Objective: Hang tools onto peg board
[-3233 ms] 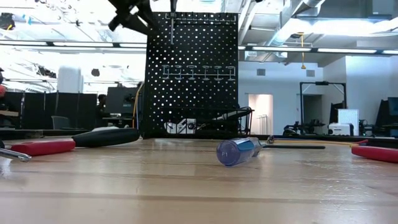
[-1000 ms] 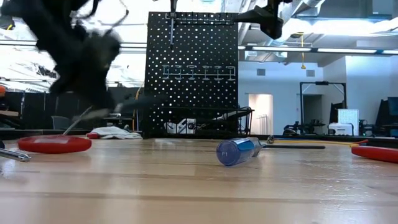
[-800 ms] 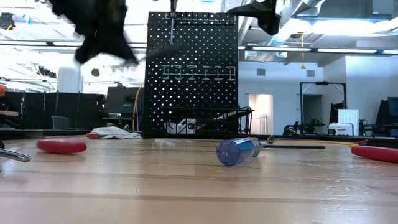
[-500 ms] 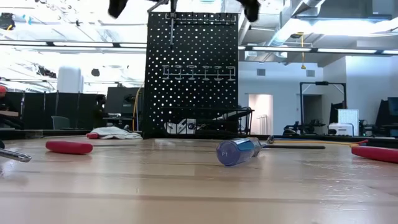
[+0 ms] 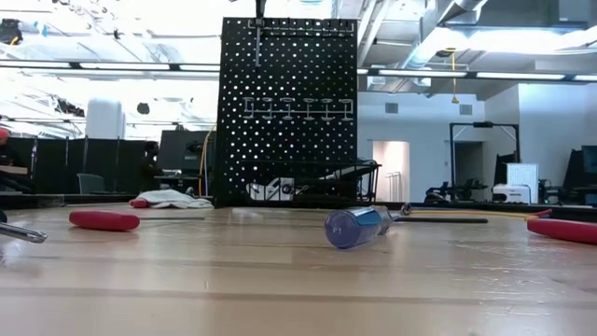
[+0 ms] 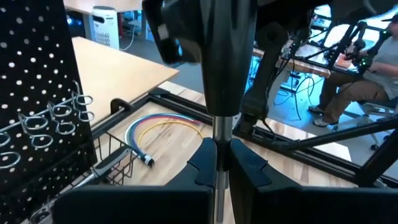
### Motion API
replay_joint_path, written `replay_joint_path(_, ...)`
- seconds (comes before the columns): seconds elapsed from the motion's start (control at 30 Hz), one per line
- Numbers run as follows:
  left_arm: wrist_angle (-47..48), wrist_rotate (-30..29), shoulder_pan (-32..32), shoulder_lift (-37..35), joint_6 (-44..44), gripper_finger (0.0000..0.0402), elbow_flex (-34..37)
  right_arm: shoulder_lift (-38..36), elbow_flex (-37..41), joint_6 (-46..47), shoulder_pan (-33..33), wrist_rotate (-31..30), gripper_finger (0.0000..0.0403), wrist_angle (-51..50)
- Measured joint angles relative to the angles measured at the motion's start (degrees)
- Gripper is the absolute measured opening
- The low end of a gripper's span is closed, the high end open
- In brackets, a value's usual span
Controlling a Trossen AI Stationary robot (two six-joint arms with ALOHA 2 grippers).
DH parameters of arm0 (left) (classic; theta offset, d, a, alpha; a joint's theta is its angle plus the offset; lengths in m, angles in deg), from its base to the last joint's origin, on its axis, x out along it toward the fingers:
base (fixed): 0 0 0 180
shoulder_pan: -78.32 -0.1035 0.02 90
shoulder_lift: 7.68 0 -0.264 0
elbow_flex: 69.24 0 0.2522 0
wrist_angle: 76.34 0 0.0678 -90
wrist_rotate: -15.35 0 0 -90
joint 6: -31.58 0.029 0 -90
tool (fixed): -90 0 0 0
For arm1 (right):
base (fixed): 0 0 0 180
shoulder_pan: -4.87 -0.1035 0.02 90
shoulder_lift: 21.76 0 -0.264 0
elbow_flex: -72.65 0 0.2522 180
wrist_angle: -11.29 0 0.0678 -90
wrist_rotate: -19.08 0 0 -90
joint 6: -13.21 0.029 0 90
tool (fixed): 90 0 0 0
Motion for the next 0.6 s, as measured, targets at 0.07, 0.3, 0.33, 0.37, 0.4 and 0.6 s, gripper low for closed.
replay_joint_path(0.07, 0.0, 0.0, 0.0, -0.1, 0.0, 0.0006, 0.0, 0.0, -2.0, -1.6, 0.2, 0.0, 0.0262, -2.8)
replay_joint_path(0.3, -0.2, -0.1, -0.3, -0.1, -0.8, 0.0038, 0.1, -0.3, -7.4, -4.0, 1.9, -0.1, 0.0108, -13.9)
replay_joint_path(0.33, -0.2, -0.2, -0.5, -0.1, -1.4, 0.0046, 0.3, -0.2, -8.1, -4.4, 2.2, -0.1, 0.0100, -15.1)
replay_joint_path(0.37, -0.2, -0.2, -0.9, -0.1, -2.1, 0.0054, 0.6, -0.1, -8.9, -5.2, 2.4, -0.1, 0.0102, -16.4)
replay_joint_path(0.4, -0.2, -0.2, -1.2, -0.1, -2.6, 0.0062, 1.0, -0.1, -9.5, -5.9, 2.7, -0.2, 0.0102, -17.7)
replay_joint_path(0.6, 0.1, 0.4, -2.8, 0.0, -6.4, 0.0112, 3.2, 0.0, -12.2, -6.5, 3.9, -0.2, 0.0102, -22.1)
